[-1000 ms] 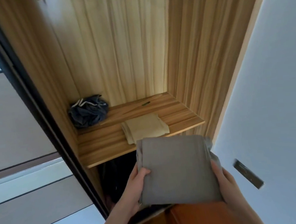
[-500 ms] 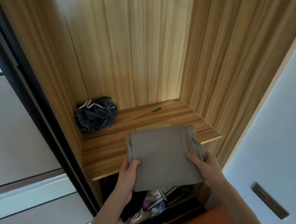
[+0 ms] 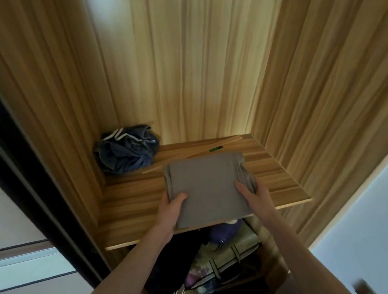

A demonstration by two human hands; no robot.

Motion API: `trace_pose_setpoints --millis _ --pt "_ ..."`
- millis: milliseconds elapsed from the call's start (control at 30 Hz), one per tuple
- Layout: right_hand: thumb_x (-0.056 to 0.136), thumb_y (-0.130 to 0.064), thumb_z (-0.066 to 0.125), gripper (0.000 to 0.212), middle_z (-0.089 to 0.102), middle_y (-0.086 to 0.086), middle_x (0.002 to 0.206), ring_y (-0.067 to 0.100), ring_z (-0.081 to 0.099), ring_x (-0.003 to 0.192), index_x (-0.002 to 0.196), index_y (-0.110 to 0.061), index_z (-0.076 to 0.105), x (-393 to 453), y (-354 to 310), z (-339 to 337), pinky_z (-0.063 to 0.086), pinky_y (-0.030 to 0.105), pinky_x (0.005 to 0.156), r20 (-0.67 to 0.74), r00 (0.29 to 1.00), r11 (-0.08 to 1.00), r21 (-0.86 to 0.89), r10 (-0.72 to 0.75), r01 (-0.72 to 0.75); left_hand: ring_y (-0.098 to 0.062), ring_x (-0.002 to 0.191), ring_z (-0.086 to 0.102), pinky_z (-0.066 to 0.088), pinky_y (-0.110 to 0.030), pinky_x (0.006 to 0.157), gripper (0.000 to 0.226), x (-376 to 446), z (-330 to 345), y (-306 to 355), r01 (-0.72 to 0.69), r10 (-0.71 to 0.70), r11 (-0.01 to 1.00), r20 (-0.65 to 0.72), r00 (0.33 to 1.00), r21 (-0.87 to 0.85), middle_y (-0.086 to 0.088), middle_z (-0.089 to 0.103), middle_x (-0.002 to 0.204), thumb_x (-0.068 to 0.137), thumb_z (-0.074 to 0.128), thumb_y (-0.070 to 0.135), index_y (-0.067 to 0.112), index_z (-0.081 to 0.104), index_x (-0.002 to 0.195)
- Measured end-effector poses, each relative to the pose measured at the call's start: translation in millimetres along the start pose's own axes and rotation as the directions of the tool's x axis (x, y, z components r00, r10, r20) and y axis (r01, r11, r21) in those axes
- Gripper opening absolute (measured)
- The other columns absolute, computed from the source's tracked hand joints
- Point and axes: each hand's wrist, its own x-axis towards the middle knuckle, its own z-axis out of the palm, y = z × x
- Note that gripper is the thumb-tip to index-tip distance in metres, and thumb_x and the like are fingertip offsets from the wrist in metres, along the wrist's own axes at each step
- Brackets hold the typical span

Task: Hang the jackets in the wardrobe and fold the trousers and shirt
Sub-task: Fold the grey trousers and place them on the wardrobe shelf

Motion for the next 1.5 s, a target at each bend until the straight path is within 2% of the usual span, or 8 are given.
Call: trace_pose_setpoints --millis 167,467,700,1033,1100,1200,1333,1500 --pt "0.09 -0.047 0.078 0.032 0.069 -0.023 0.111 -0.004 0.067 0.099 0.115 -0.043 0.06 37 14 12 0.05 0.015 0.076 0.012 1.0 1.0 -0.016 -0.015 0.015 -0.012 0.103 0.064 0.052 -0.027 0.073 0.055 34 9 -2 -0.028 0.025 0.998 0.042 0.999 0.062 0.009 0.065 0.116 0.087 0.073 0.013 0.036 0.047 0.13" --pt "0.092 -0.04 0.078 0.043 0.07 -0.012 0.116 0.007 0.067 0.107 0.129 -0.023 0.062 78 38 21 0.053 0.025 0.086 0.031 0.999 0.998 -0.064 0.012 -0.01 -0.011 0.098 0.065 0.051 -0.024 0.067 0.056 66 16 -12 0.015 -0.015 0.999 -0.002 1.0 0.042 0.01 0.066 0.111 0.089 0.072 0.004 0.033 0.05 0.131" --pt "0.094 -0.039 0.075 0.049 0.066 -0.003 0.122 0.021 0.063 0.116 0.134 -0.016 0.058 80 70 21 0.052 0.039 0.098 0.009 0.995 0.982 -0.162 0.099 -0.096 -0.024 0.116 0.062 0.053 -0.042 0.1 0.065 77 21 -37 0.024 -0.023 0.994 -0.011 1.0 0.107 -0.004 0.064 0.132 0.091 0.073 0.002 0.022 0.048 0.148" --pt "0.094 -0.046 0.072 0.078 0.061 0.008 0.141 0.032 0.059 0.129 0.156 -0.015 0.036 87 74 27 0.05 0.039 0.1 -0.062 0.993 0.951 -0.287 0.102 -0.115 -0.027 0.128 0.057 0.05 -0.046 0.107 0.072 86 26 -45 -0.089 0.111 0.971 -0.089 0.99 0.222 -0.007 0.058 0.145 0.093 0.075 0.01 0.02 0.043 0.156" --pt "0.097 -0.046 0.068 0.079 0.051 0.011 0.15 0.036 0.055 0.132 0.158 -0.014 0.031 83 73 30 0.049 0.047 0.103 -0.082 0.996 0.9 -0.431 0.03 -0.063 -0.031 0.138 0.049 0.043 -0.052 0.115 0.083 86 28 -44 -0.157 0.236 0.88 -0.127 0.963 0.449 -0.008 0.05 0.153 0.091 0.077 0.015 0.021 0.033 0.161" --pt "0.105 -0.042 0.054 0.065 0.039 0.009 0.16 0.033 0.04 0.145 0.159 -0.015 0.033 74 74 30 0.038 0.052 0.115 -0.051 0.971 0.731 -0.668 -0.235 0.142 -0.027 0.153 0.028 0.033 -0.052 0.121 0.086 82 30 -45 -0.276 0.473 0.532 -0.011 0.881 0.8 0.0 0.026 0.169 0.096 0.069 0.024 0.025 0.019 0.166" --pt "0.11 -0.046 0.039 0.066 0.019 0.0 0.173 0.016 0.016 0.159 0.166 -0.016 0.021 68 86 30 0.019 0.042 0.129 0.186 0.913 0.581 -0.721 -0.363 0.378 -0.016 0.161 0.004 0.013 -0.044 0.132 0.064 86 32 -57 -0.443 0.539 0.163 0.297 0.788 0.881 -0.001 0.013 0.174 0.109 0.042 0.036 0.019 0.02 0.166" --pt "0.107 -0.057 0.03 0.073 0.006 -0.004 0.174 0.015 0.007 0.161 0.166 -0.019 0.011 69 106 32 0.016 0.039 0.131 0.264 0.919 0.628 -0.672 -0.292 0.393 -0.013 0.16 -0.007 -0.011 -0.029 0.126 0.068 93 28 -76 -0.433 0.448 0.044 0.369 0.814 0.9 -0.001 0.002 0.175 0.111 0.023 0.05 0.017 0.007 0.167"
